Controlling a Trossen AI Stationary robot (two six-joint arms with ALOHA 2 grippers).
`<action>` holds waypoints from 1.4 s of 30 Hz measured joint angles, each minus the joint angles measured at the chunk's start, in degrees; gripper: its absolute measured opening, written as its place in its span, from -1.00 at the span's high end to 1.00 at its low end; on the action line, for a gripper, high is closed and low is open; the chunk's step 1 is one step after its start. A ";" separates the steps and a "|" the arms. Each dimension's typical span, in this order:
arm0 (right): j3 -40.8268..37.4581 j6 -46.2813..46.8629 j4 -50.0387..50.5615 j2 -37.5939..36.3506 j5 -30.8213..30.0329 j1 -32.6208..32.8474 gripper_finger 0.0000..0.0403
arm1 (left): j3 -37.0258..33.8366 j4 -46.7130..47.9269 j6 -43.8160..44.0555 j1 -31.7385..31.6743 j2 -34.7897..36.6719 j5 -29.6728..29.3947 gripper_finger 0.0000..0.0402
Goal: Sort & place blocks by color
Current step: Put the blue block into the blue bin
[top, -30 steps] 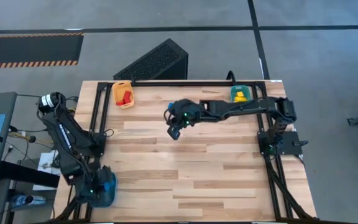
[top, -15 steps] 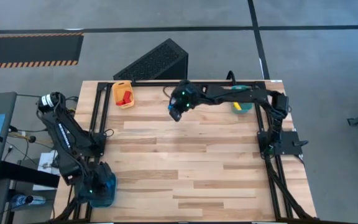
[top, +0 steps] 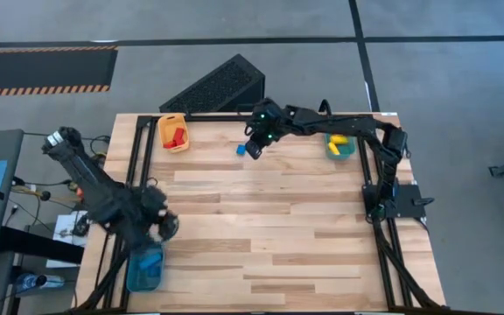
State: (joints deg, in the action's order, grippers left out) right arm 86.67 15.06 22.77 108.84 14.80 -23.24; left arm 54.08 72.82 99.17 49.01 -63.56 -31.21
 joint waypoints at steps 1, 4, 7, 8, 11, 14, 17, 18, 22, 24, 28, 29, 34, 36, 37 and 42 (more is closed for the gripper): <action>0.00 -0.03 -0.09 -0.26 0.72 -0.29 0.96 | 0.00 -0.11 -2.01 -2.43 0.63 -0.68 -0.10; 0.06 -0.67 -2.12 -0.90 1.59 -0.50 0.96 | 0.00 -0.72 -10.29 -10.43 1.79 -1.85 -0.11; 0.01 -3.81 -3.63 -2.22 1.80 -0.65 0.96 | 0.00 -4.05 -23.62 -19.44 1.84 -2.30 -0.11; 0.04 -4.57 -4.61 -2.64 1.89 -0.84 0.96 | 0.00 -6.16 -28.59 -22.66 1.74 -2.28 -0.11; 0.04 -6.70 -5.67 -4.48 2.46 -2.06 0.96 | 0.00 -13.74 -42.96 -33.16 0.88 -2.28 -0.11; 0.04 -8.00 -6.94 -6.56 3.99 -4.15 0.96 | 0.00 -21.61 -53.00 -43.93 -0.18 -2.07 -0.11; 0.04 -8.23 -7.06 -8.29 6.03 -6.47 0.96 | 0.00 -29.44 -59.62 -54.43 -2.20 -0.12 -0.11; 0.04 -8.26 -6.87 -8.80 6.54 -7.24 0.96 | 0.00 -32.17 -61.47 -57.49 -3.14 0.93 -0.11; 0.04 -8.26 -6.41 -10.47 8.59 -9.89 0.96 | 0.00 -42.58 -66.43 -66.70 -8.84 4.71 -0.11; 0.04 -8.84 -5.36 -10.78 9.34 -10.87 0.96 | 0.00 -48.11 -67.66 -69.54 -12.55 6.88 -0.11; 0.04 -11.85 -1.53 -11.30 9.34 -11.27 0.96 | 0.00 -59.87 -69.61 -73.07 -21.99 11.73 -0.10; 0.04 -12.47 -0.73 -11.31 9.34 -11.26 0.96 | 0.02 -63.34 -70.60 -73.66 -24.59 13.96 -0.10; 0.04 -15.91 4.43 -11.31 9.32 -10.98 0.96 | 5.55 -65.37 -70.59 -75.67 -37.17 20.73 -0.10; 0.04 -16.92 6.27 -11.31 9.26 -11.06 0.96 | 8.93 -62.99 -71.24 -75.95 -40.70 22.53 -0.10; 0.04 -17.12 6.68 -11.31 9.28 -11.06 0.96 | 10.60 -61.86 -71.98 -75.95 -42.12 23.12 -0.10; 0.04 -18.62 6.71 -11.31 9.30 -10.95 0.96 | 17.47 -59.06 -75.70 -75.23 -46.73 24.38 -0.10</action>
State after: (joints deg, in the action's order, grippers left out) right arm 86.72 -3.56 29.48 97.54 24.10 -34.20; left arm 71.56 13.76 23.47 -26.22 -110.29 -6.83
